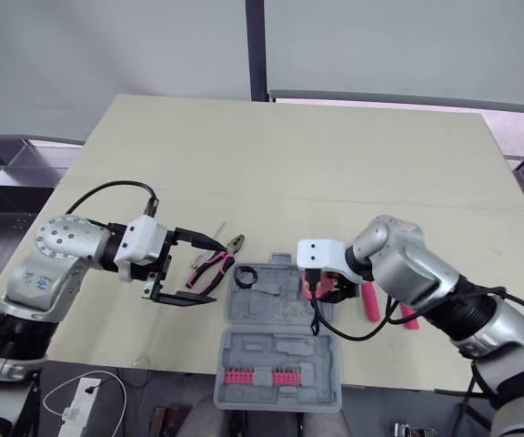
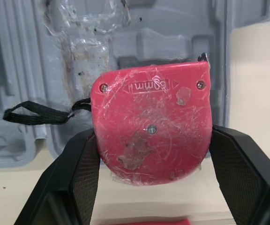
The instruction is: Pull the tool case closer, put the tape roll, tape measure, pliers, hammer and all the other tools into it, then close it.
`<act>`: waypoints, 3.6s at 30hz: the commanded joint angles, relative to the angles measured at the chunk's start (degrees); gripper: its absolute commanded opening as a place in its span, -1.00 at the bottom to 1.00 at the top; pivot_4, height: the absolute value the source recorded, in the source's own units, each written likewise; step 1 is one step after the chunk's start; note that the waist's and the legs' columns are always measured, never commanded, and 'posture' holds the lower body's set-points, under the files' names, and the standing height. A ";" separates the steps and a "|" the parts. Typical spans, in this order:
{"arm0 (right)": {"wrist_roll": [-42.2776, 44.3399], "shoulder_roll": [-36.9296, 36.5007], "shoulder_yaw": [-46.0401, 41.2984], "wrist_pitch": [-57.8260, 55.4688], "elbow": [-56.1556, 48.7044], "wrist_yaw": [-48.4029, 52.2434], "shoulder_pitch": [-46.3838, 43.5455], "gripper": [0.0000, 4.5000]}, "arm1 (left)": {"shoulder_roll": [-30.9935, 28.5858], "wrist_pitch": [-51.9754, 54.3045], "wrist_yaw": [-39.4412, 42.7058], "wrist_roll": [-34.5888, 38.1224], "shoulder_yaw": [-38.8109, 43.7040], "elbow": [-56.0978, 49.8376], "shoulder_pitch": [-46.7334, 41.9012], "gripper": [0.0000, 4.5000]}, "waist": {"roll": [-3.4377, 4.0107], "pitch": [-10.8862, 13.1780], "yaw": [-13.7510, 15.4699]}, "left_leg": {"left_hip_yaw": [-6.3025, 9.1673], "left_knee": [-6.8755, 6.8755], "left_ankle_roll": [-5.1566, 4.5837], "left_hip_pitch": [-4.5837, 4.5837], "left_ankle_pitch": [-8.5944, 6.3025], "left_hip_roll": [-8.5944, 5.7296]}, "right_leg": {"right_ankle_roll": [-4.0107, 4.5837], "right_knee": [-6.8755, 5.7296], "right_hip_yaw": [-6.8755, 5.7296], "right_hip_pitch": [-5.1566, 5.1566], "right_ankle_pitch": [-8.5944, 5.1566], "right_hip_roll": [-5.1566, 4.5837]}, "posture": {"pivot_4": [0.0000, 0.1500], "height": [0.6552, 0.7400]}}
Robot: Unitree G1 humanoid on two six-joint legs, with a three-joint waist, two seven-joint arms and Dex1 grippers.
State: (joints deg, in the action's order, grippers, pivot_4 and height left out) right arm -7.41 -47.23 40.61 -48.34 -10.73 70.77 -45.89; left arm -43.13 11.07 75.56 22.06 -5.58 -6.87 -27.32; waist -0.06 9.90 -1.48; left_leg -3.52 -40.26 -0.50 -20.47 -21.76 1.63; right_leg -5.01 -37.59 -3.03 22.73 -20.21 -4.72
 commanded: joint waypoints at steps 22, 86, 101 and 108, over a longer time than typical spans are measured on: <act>-0.60 3.70 -11.63 -6.29 -6.63 -4.29 2.52 0.97 | -0.33 -0.84 0.31 -0.15 0.62 -0.92 -2.48 1.00 | 0.00 0.00 -0.17 | 0.00 -0.02 0.01 0.00 0.00 0.00 | 0.01 -0.06 0.00 0.02 0.00 0.01 | 1.00 1.00; 17.88 23.28 -36.13 35.06 18.37 -25.06 35.67 -0.23 | 3.87 -1.58 -3.36 -1.49 0.72 3.51 -6.63 1.00 | -0.79 -0.49 -0.12 | 0.05 0.07 0.05 0.37 0.03 0.09 | 0.05 -0.04 0.07 -0.37 -0.02 0.05 | 1.00 1.00; 29.33 -3.17 -76.19 27.21 0.06 -13.32 63.05 0.30 | -0.23 6.76 -20.99 3.25 28.73 2.16 26.11 1.00 | -0.20 -0.09 0.62 | 0.17 0.35 0.01 0.22 0.00 0.01 | 0.04 0.31 0.06 -0.34 -0.02 -0.05 | 1.00 1.00; 24.15 -11.54 -92.02 37.19 22.84 -9.43 72.28 0.98 | -10.25 -9.36 -21.15 -6.23 34.78 24.49 32.47 1.00 | -0.29 -0.04 0.63 | -0.09 1.10 -0.18 1.26 -0.11 -0.01 | 0.17 0.96 0.25 -1.02 -0.09 -0.09 | 1.00 1.00</act>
State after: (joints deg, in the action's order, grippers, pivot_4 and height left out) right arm 17.52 -57.74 -48.26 -13.98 9.29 60.67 26.30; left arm -51.97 5.65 54.98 16.92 26.85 15.75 5.99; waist -0.35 9.86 -0.85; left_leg -3.60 -38.99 -0.71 -19.05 -21.90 1.65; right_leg -4.81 -36.51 -2.80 21.58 -20.31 -4.80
